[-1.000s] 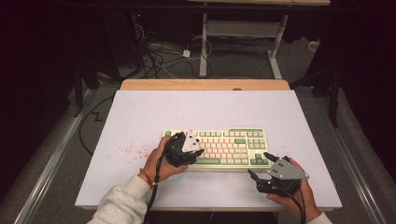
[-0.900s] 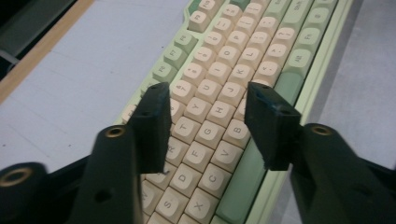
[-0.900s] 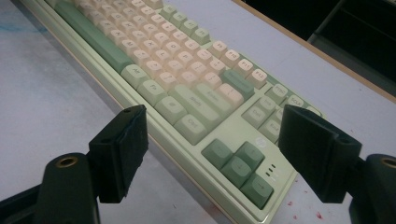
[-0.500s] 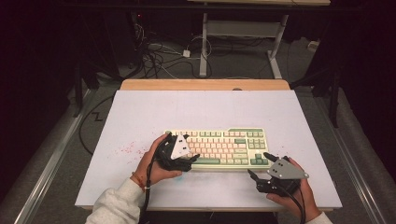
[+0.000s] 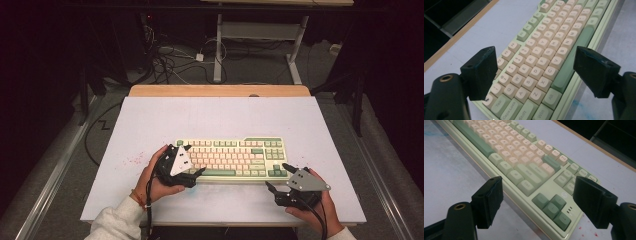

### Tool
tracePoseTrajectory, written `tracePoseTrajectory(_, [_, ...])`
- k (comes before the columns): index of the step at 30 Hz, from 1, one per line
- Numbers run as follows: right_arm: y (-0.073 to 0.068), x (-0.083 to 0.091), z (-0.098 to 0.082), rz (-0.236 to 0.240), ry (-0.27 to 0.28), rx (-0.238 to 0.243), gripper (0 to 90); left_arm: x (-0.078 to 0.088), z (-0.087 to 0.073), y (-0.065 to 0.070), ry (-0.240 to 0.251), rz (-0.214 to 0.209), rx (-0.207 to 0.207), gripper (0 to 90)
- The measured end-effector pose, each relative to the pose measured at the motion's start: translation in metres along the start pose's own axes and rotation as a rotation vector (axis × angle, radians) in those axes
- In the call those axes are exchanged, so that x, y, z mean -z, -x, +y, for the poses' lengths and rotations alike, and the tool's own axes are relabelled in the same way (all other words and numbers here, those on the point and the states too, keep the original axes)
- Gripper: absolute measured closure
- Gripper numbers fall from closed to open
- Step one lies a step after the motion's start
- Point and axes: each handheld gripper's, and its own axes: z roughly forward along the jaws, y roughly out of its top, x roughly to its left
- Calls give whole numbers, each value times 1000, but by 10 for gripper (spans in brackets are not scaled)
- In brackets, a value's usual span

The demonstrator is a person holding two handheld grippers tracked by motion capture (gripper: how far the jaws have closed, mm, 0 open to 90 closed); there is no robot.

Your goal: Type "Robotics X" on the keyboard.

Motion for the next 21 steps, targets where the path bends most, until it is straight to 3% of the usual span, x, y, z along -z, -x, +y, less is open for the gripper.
tracePoseTrajectory(21, [0,-1,0,3,-6,-1,245,19,-27,-1,-10,55,37,184])
